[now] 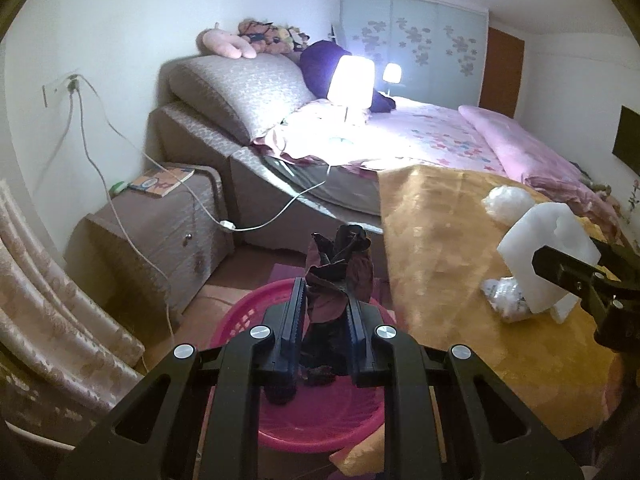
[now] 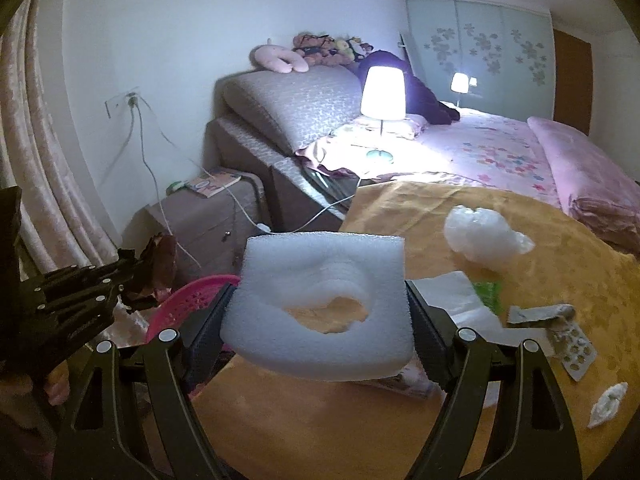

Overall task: Collect trash
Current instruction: 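Carry the dark cloth and white foam block over the pink basket with both tools, then open both tools to drop the cloth and foam block into the basket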

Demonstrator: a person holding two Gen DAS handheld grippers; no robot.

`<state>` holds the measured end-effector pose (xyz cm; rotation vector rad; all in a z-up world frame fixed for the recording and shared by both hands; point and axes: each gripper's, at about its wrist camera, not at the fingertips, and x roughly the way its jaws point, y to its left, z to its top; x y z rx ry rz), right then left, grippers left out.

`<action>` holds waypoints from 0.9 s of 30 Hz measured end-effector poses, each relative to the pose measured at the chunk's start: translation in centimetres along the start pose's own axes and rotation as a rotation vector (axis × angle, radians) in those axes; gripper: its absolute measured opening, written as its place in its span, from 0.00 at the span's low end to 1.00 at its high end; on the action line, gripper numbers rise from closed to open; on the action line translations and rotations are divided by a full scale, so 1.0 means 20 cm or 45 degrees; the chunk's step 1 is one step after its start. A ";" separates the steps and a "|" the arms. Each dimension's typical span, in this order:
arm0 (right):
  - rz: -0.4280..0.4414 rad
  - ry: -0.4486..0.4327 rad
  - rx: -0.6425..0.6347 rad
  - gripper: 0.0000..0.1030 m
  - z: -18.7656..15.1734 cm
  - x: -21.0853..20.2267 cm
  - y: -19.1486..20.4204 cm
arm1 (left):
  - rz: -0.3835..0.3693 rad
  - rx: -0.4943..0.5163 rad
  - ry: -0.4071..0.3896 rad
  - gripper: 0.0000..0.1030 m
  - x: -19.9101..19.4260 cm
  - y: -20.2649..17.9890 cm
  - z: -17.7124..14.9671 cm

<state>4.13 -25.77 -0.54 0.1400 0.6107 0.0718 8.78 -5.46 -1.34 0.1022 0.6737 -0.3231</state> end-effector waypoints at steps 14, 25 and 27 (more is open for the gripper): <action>0.117 0.072 -0.081 0.76 0.00 0.19 0.21 | 0.083 -0.026 0.070 0.16 0.12 0.10 -0.04; 0.147 0.163 -0.151 0.76 -0.03 0.34 0.32 | 0.103 -0.021 0.170 0.16 0.25 0.15 -0.11; 0.160 0.174 -0.150 0.76 -0.03 0.36 0.33 | 0.106 -0.039 0.185 0.16 0.26 0.17 -0.11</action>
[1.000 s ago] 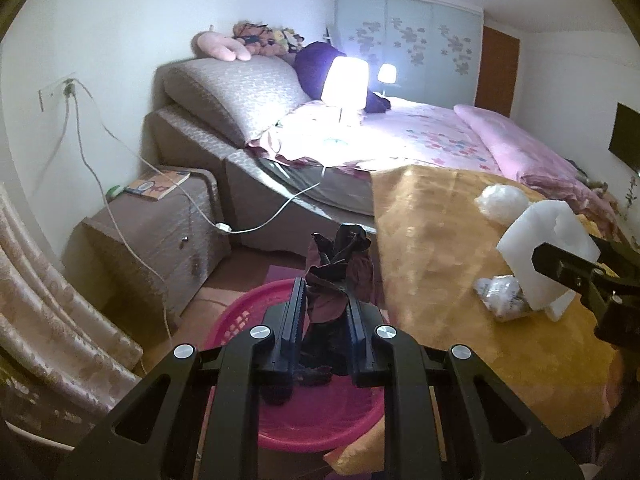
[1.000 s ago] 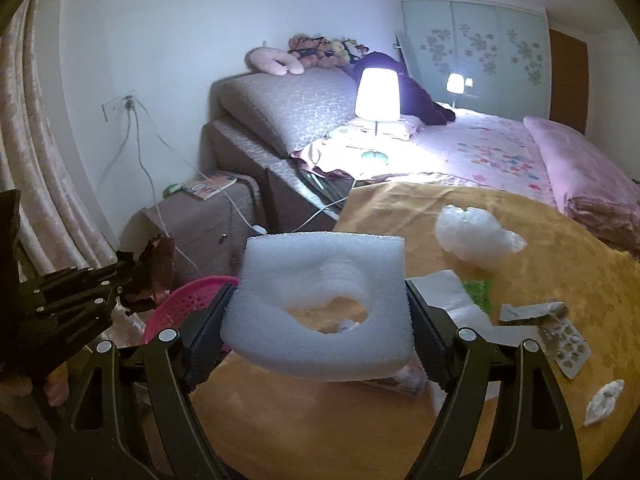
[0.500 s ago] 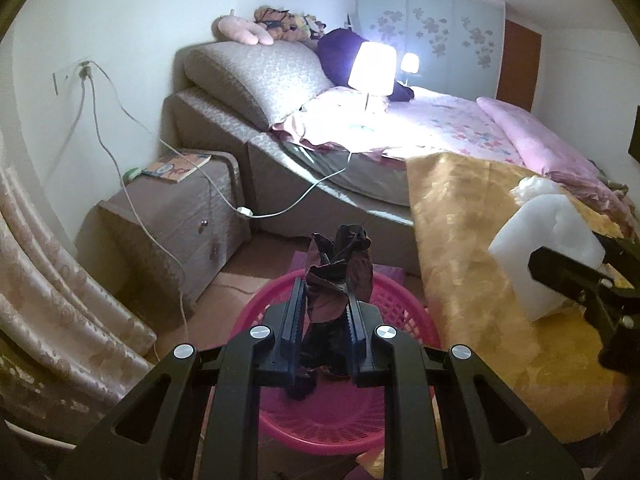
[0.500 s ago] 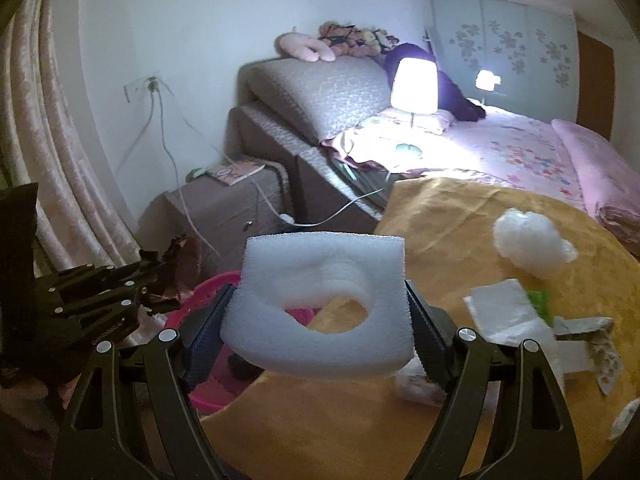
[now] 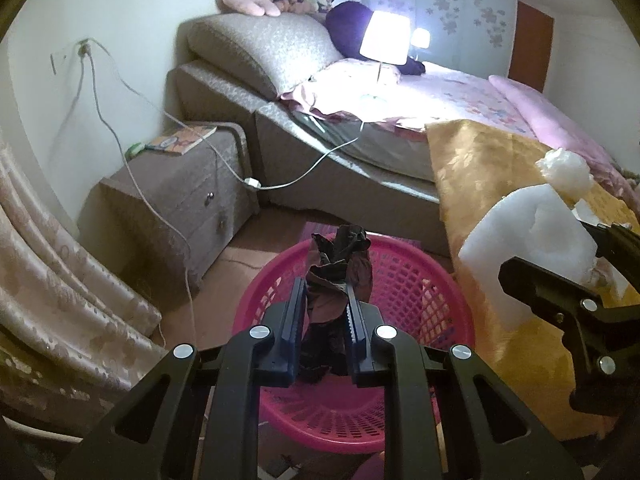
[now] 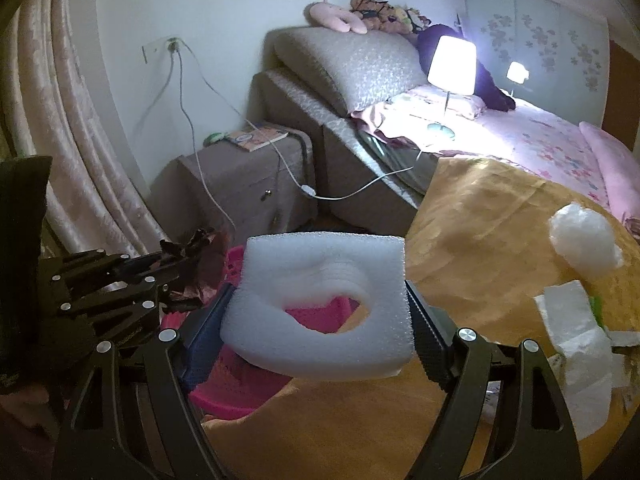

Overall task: Collect trash
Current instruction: 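Open both tools to drop the cloth and foam block into the basket, then move both tools back over the bed toward the remaining trash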

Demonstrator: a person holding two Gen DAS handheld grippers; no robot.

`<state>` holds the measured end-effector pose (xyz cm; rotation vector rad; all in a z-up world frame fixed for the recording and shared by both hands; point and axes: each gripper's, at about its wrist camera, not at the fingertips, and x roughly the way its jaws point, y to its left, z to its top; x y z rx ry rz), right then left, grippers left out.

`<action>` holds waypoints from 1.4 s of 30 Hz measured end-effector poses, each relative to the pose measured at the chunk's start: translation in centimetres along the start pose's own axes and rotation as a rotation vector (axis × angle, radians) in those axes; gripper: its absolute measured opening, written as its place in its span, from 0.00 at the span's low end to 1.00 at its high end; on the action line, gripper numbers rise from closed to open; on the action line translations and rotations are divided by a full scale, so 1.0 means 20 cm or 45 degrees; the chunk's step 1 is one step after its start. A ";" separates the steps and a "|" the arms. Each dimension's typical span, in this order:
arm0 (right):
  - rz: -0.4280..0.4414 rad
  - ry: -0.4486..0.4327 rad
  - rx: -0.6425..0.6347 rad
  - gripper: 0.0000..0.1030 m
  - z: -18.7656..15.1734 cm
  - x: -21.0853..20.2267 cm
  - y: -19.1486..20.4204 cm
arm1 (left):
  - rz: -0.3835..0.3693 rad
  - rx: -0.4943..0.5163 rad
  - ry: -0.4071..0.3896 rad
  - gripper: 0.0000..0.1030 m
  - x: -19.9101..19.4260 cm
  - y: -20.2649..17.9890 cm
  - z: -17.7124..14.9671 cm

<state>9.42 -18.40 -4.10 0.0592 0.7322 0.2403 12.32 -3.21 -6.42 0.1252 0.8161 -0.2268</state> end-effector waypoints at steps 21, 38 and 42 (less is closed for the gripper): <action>0.030 0.014 0.046 0.81 -0.02 0.00 -0.02 | 0.025 -0.046 0.007 0.54 0.01 0.04 0.00; -0.046 -0.050 0.141 0.81 -0.16 -0.20 -0.18 | -0.019 0.006 -0.045 0.66 -0.04 -0.08 0.00; -0.106 -0.071 0.196 0.81 -0.22 -0.29 -0.29 | -0.045 0.041 -0.057 0.67 -0.06 -0.14 -0.01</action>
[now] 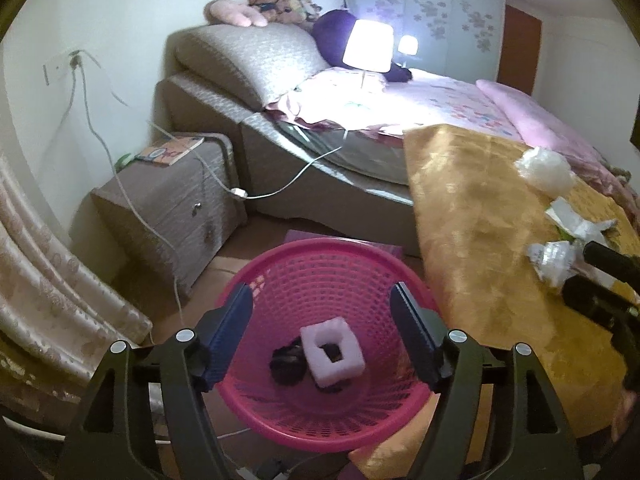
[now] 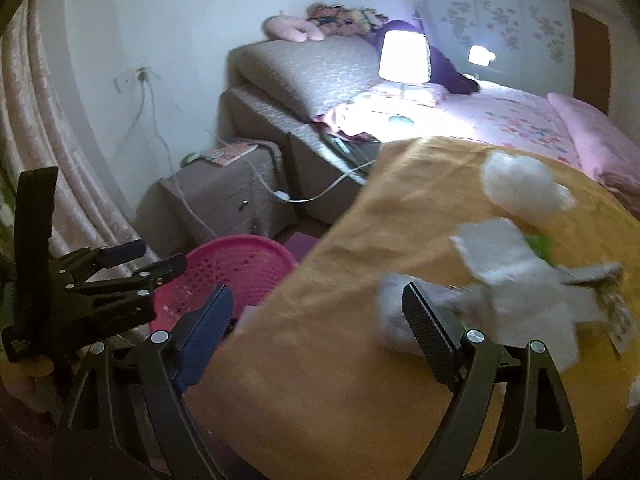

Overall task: Collect trash
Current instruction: 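Move both tools back over the bed toward the remaining trash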

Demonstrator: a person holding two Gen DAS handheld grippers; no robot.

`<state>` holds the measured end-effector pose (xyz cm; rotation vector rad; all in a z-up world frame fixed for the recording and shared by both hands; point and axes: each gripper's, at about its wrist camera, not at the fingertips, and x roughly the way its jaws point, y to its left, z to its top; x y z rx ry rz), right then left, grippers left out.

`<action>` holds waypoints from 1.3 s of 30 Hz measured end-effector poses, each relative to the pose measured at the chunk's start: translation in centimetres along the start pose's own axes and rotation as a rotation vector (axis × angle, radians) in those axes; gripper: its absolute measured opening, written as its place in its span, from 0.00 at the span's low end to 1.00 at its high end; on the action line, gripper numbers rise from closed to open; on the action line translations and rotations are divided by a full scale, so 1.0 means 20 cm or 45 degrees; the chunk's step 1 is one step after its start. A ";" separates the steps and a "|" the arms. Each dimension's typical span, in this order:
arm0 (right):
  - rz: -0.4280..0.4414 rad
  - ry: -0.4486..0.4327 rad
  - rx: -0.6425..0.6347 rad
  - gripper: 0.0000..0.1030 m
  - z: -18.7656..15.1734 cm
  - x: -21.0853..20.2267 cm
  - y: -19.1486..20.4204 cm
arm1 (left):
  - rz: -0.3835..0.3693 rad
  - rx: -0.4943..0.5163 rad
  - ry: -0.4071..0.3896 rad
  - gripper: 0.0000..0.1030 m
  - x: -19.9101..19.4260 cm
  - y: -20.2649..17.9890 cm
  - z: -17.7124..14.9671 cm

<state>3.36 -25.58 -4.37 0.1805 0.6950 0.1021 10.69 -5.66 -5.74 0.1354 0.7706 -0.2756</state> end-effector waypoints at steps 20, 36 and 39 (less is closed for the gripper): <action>-0.297 -0.039 0.164 0.81 -0.23 -0.29 -0.49 | -0.188 0.152 -0.039 0.75 -0.07 -0.35 -0.05; -0.437 -0.109 0.362 0.81 -0.35 -0.49 -0.83 | -0.345 0.289 -0.060 0.76 -0.09 -0.74 0.00; -0.452 -0.119 0.389 0.81 -0.38 -0.51 -0.87 | -0.377 0.293 -0.050 0.76 -0.07 -0.80 0.02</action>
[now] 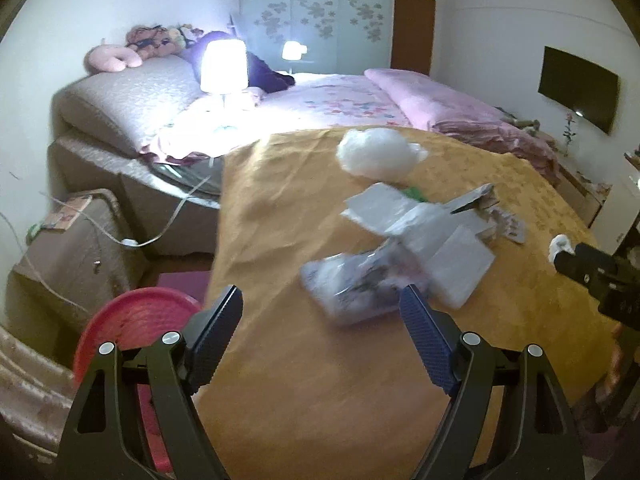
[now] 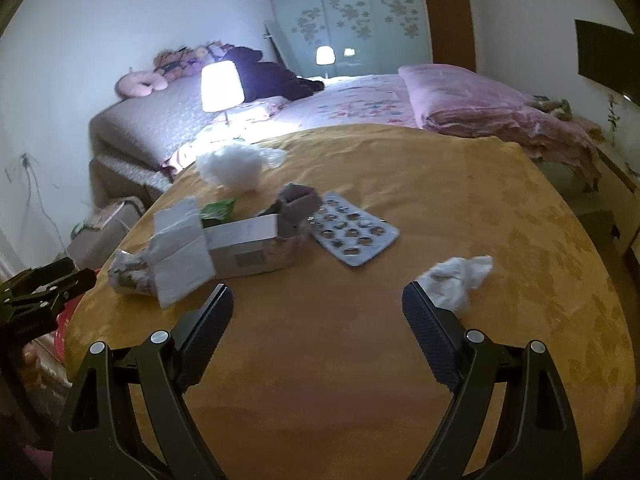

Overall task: Collect trash
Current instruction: 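Move both tools back over the bed toward the remaining trash, then grasp the white cartoon-print plastic bag with the left tool while the right tool grasps the white tissue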

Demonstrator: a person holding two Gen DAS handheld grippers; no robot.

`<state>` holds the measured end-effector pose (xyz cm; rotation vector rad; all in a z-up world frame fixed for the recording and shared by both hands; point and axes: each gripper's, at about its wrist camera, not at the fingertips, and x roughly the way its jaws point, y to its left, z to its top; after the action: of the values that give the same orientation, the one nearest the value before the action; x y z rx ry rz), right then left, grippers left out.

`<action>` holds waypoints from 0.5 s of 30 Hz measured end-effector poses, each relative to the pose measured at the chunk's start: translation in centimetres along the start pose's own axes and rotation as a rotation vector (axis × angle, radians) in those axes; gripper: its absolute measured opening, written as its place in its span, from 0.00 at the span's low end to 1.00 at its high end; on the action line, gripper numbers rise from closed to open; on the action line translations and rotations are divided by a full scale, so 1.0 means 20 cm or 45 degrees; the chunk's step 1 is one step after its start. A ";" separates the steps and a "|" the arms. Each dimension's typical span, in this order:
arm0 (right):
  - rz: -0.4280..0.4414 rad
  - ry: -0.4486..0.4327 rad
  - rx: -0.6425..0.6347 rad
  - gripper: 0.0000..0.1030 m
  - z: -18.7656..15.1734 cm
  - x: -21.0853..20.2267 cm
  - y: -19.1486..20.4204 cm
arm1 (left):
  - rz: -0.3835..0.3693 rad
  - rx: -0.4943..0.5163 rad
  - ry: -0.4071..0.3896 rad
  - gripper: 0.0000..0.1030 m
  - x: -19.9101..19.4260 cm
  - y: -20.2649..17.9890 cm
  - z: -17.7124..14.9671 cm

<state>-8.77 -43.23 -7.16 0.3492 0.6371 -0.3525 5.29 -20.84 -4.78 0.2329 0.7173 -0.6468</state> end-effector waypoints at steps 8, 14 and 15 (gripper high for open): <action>-0.021 -0.009 0.082 0.81 -0.02 -0.02 -0.14 | -0.045 0.030 0.060 0.76 0.14 -0.14 0.05; -0.025 -0.017 0.114 0.81 -0.02 -0.02 -0.19 | -0.042 0.043 0.092 0.75 0.23 -0.18 0.06; -0.025 -0.015 0.120 0.81 -0.02 -0.01 -0.20 | -0.043 0.047 0.091 0.75 0.23 -0.18 0.06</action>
<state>-10.87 -46.55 -8.11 0.4311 0.6135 -0.4040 6.29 -26.36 -6.86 0.2793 0.7795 -0.6867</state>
